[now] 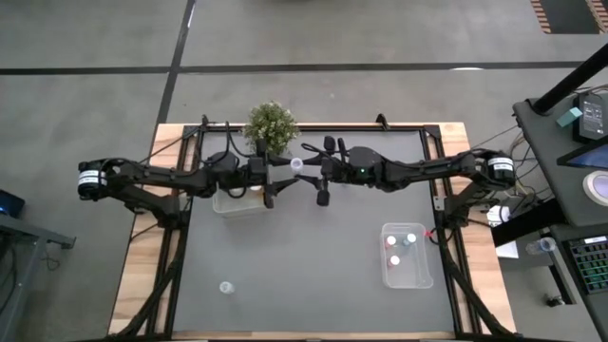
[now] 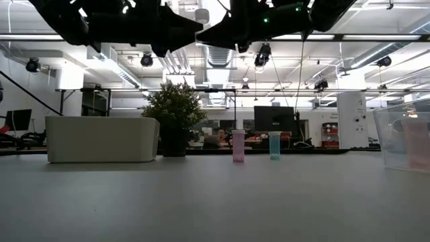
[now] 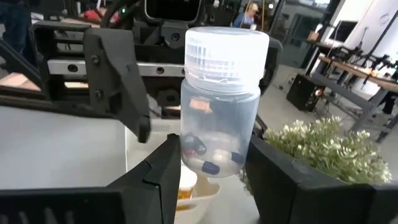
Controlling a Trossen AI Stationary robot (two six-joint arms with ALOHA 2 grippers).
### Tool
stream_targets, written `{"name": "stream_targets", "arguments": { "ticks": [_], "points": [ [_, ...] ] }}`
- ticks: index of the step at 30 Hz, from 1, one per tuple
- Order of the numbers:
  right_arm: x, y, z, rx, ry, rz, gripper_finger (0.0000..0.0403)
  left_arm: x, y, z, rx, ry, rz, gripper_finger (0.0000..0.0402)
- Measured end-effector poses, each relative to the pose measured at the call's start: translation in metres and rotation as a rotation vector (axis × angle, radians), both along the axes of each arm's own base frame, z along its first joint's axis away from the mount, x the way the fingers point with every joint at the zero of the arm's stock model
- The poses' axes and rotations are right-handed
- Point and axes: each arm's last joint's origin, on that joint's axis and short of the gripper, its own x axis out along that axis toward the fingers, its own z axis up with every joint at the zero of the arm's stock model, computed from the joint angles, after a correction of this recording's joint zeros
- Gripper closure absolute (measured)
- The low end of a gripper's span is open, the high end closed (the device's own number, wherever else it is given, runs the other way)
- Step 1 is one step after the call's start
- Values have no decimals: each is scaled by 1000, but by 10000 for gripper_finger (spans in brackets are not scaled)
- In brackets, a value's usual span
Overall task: Pick and place medicine bottles into bin by pill shape (circle, oval)
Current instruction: Put the top transparent pill bottle into the gray bin
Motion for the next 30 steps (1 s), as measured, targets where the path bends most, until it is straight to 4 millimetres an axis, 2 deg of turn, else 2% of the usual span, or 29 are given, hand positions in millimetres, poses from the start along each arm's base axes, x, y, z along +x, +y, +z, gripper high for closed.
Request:
{"name": "stream_targets", "arguments": {
  "ticks": [6,11,17,21,25,30],
  "points": [
    [-10,1,1,16,112,-8,257,-10,-2,4,42,66,12,165],
    [-13,1,-3,39,175,-11,257,-12,-2,15,100,20,21,164],
    [-13,1,-4,47,176,-12,257,-1,0,20,104,-5,23,164],
    [-13,1,-4,51,172,-13,257,13,3,15,97,30,19,164],
    [-13,1,-4,53,171,-13,257,18,4,13,95,42,19,165],
    [-13,1,-4,53,173,-13,257,18,4,15,97,31,19,198]
  ]
}}
